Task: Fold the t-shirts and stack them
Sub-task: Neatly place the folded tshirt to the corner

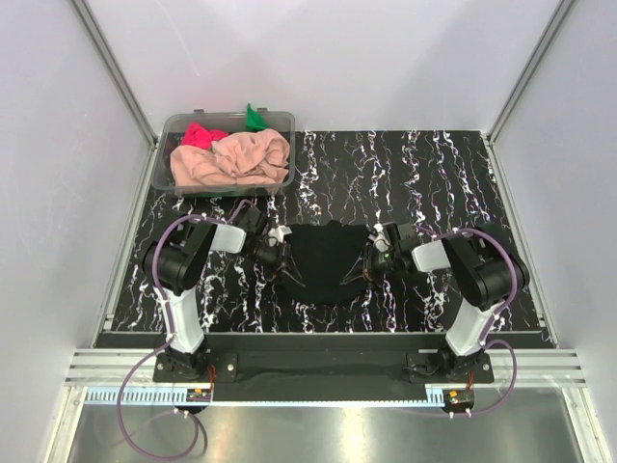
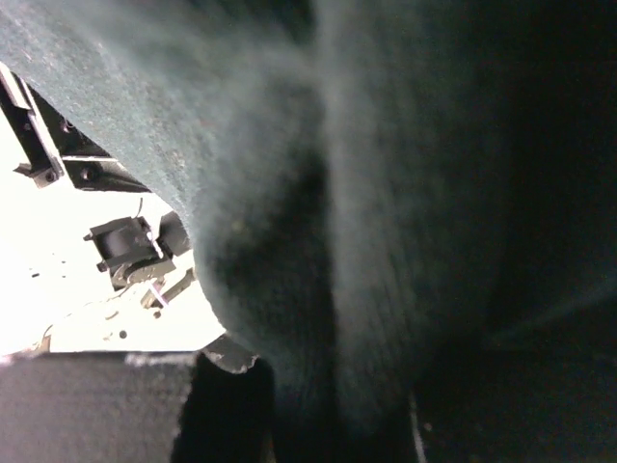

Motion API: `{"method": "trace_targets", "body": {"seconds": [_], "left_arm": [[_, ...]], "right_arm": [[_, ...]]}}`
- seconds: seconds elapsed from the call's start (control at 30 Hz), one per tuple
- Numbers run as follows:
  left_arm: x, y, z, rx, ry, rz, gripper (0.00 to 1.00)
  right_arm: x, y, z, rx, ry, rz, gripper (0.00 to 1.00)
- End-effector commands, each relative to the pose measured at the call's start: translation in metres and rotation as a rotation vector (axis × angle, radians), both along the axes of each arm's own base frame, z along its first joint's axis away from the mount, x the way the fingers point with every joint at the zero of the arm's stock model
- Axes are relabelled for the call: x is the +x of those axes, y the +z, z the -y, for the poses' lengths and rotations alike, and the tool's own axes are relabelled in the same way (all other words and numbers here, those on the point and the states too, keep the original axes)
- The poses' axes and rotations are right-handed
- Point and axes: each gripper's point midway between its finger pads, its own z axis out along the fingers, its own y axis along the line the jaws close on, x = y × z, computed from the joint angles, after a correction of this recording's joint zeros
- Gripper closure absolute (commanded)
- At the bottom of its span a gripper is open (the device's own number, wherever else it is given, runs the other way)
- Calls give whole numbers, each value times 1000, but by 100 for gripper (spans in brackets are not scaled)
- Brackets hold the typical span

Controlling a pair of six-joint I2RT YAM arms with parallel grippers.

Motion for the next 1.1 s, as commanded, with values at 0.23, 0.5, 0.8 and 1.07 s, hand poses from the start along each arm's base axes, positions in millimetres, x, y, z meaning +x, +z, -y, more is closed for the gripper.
{"method": "trace_targets", "body": {"seconds": [0.23,0.5,0.8,1.07], "left_arm": [[12,2,5,33,1,20,100],[45,26,37,18,-16,70,100],[58,24,56,32,-40,51,100],[82,24,66,44,-54,60,100]], "right_arm": [[6,-5,17,-159,-87,44,100],[22,-1,13,-172,-109,46,100],[50,6,21,-229,-171,50,100],[77,8,42,-271,-244,38,100]]}}
